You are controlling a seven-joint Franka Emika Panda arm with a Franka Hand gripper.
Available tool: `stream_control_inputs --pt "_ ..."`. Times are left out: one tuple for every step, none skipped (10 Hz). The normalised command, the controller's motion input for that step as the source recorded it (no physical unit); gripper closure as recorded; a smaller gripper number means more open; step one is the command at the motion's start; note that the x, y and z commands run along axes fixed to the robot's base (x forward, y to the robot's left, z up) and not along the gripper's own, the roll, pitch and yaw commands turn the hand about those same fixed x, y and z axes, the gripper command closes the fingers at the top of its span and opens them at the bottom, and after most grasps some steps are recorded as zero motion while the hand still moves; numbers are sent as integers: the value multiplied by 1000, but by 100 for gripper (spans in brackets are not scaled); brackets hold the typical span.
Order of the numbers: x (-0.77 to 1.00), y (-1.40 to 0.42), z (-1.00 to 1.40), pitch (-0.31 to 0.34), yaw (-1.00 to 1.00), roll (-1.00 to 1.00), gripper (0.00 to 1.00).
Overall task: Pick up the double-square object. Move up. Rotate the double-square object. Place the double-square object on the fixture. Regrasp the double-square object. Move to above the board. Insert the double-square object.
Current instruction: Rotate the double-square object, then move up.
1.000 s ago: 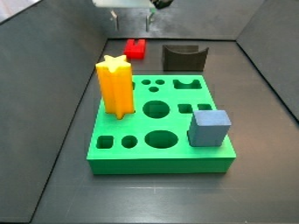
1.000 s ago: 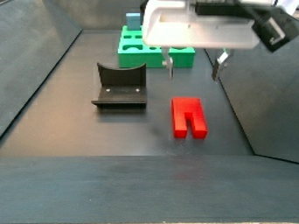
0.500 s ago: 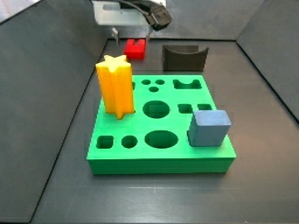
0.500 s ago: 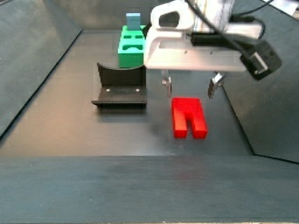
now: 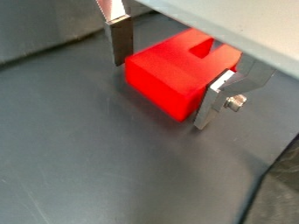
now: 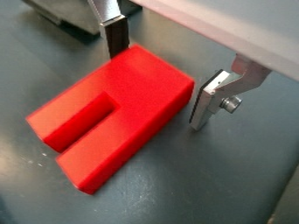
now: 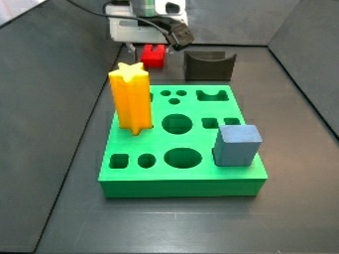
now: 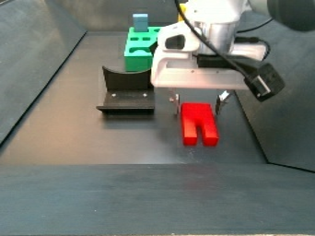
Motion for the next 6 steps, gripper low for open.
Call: stream_control_inputs --pt "43 13 -187 -51 24 -105 0" --pt "0 0 0 0 0 0 100" --pt "0 0 833 0 0 0 100" --pt "-9 0 820 7 -1 0 100" --pt "-29 0 696 31 -8 8 100" --pt "-24 4 569 41 -13 20 100"
